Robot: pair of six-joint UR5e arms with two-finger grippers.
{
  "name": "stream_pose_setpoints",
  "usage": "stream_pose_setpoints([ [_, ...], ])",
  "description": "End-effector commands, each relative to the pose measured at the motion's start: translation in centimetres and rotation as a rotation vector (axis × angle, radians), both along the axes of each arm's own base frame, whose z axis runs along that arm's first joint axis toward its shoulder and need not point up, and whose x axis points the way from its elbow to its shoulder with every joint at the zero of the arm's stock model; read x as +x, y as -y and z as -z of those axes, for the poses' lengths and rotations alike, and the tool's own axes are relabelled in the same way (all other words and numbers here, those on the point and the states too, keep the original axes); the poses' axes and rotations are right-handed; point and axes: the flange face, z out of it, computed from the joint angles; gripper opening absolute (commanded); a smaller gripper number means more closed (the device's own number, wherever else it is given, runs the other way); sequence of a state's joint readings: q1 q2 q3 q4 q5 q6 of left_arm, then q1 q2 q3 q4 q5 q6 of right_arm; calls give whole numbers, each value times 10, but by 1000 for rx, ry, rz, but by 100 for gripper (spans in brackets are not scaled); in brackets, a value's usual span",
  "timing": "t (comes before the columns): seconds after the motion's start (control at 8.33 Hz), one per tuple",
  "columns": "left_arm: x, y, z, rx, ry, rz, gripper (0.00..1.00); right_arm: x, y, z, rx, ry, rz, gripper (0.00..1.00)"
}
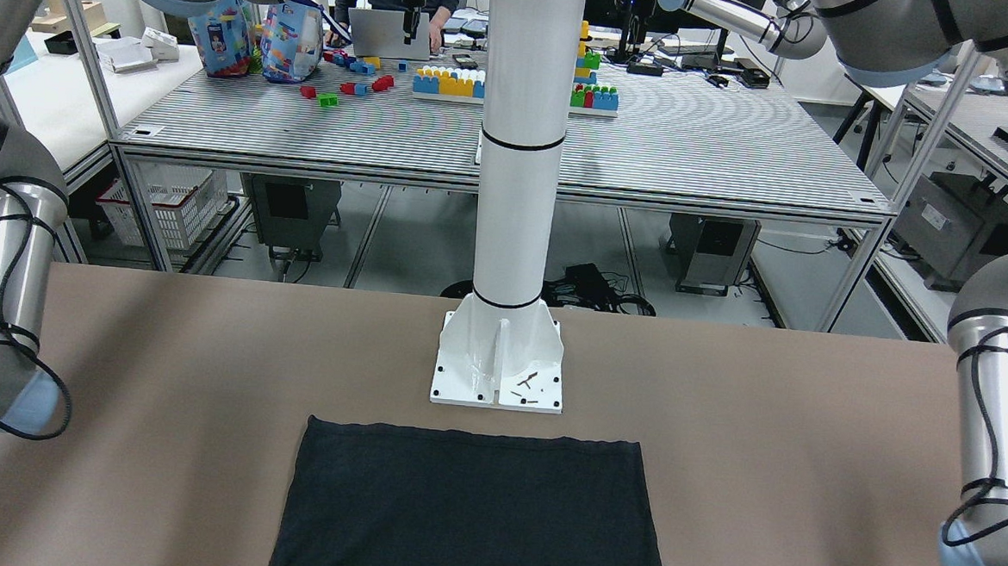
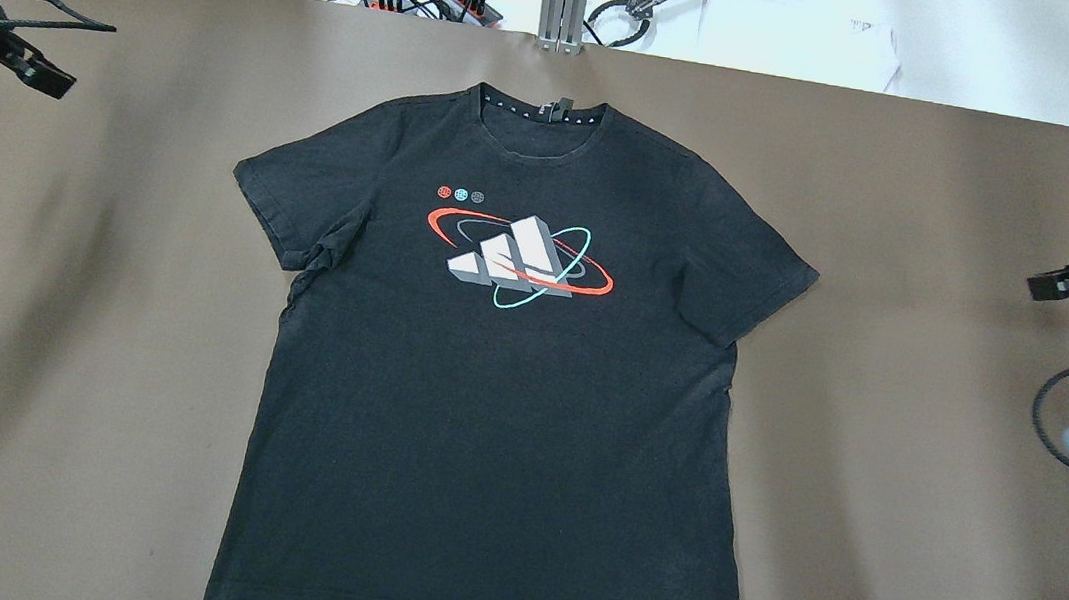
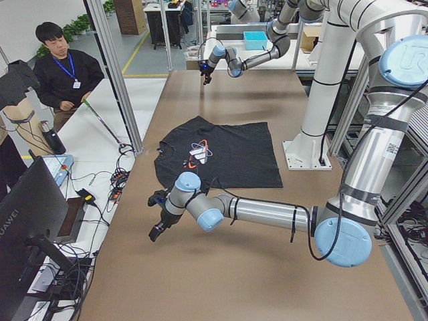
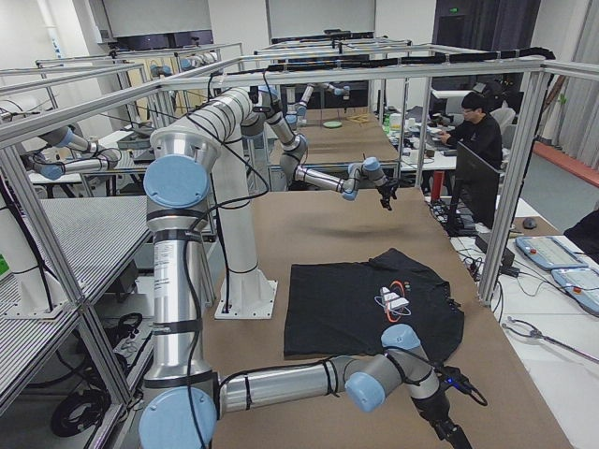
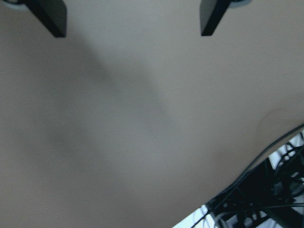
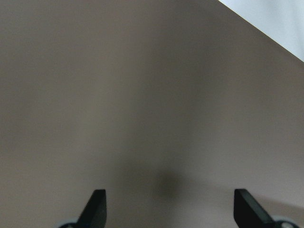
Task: Fold clothes
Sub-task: 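Move both grippers in toward the shirt's shoulders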
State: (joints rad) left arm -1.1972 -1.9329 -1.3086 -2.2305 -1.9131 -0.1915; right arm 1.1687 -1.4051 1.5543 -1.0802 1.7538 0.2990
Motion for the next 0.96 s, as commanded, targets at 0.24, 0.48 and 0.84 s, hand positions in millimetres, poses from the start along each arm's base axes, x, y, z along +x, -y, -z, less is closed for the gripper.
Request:
stream_pose_setpoints([
  [0.24, 142, 3, 61, -134, -251, 20, 100, -138, 2, 75, -2, 167, 18, 94],
  [0.48, 190, 0, 67, -174, -331, 20, 100, -145, -1, 76, -5, 171, 23, 94],
  [0.84, 201, -5, 60, -201, -350, 1, 100, -145, -1, 76, -5, 171, 24, 94],
])
